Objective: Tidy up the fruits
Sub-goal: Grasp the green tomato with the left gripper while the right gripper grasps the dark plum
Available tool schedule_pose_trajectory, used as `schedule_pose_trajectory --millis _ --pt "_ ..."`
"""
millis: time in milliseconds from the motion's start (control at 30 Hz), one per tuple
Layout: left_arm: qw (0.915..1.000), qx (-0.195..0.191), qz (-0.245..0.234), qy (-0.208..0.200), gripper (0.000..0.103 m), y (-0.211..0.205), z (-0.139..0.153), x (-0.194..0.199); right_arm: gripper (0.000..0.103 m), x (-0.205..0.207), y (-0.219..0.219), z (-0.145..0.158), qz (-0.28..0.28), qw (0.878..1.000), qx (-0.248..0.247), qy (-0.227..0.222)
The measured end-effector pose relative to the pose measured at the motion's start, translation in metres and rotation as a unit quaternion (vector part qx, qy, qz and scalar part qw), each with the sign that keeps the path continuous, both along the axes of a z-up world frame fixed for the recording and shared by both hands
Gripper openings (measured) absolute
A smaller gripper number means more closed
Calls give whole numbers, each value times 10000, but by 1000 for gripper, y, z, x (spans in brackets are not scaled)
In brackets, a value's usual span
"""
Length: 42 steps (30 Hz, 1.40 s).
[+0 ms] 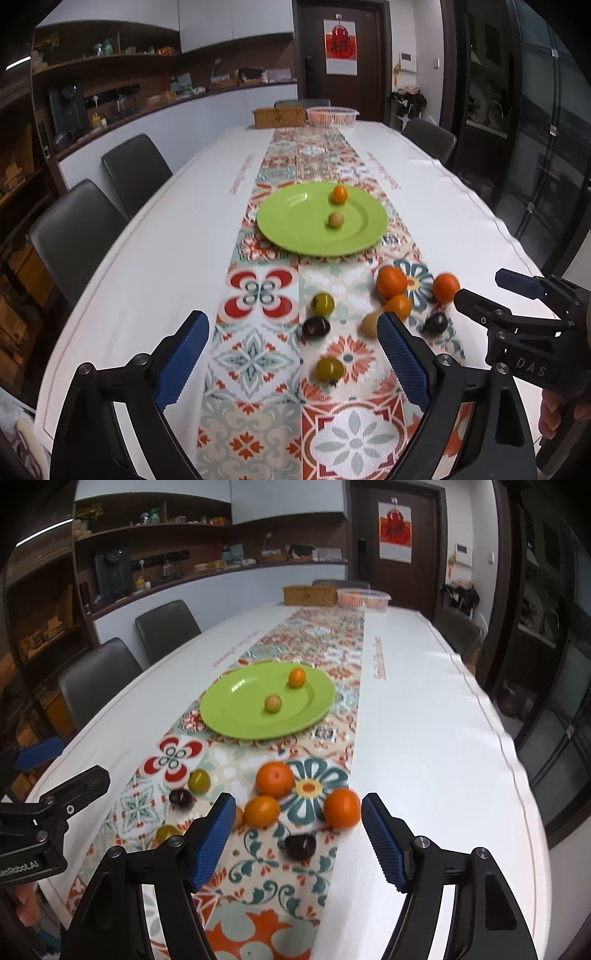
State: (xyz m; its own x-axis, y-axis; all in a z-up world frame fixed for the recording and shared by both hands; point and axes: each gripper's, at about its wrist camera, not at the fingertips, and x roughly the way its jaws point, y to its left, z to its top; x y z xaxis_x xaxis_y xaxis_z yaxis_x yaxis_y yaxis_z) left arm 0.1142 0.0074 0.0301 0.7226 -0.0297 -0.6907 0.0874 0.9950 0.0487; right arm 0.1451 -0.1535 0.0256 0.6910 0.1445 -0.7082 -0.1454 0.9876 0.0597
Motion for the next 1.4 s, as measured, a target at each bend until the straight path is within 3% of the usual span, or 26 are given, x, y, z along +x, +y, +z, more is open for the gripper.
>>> schedule_pose_trajectory --millis 433,800,1167,1400 --pt "9977 -49 26 676 93 2 -46 -1 71 -4 3 -39 -58 9985 -305 460" --pt "9946 -151 -91 1020 92 -2 -70 12 71 4 3 -55 -25 9970 -405 654" --pt "9909 -318 -174 1293 63 -7 -83 25 59 17 6 -66 -9 9959 -401 810" --pt "9890 -361 -280 1407 51 -12 -88 30 52 24 7 -72 14 9951 -394 903"
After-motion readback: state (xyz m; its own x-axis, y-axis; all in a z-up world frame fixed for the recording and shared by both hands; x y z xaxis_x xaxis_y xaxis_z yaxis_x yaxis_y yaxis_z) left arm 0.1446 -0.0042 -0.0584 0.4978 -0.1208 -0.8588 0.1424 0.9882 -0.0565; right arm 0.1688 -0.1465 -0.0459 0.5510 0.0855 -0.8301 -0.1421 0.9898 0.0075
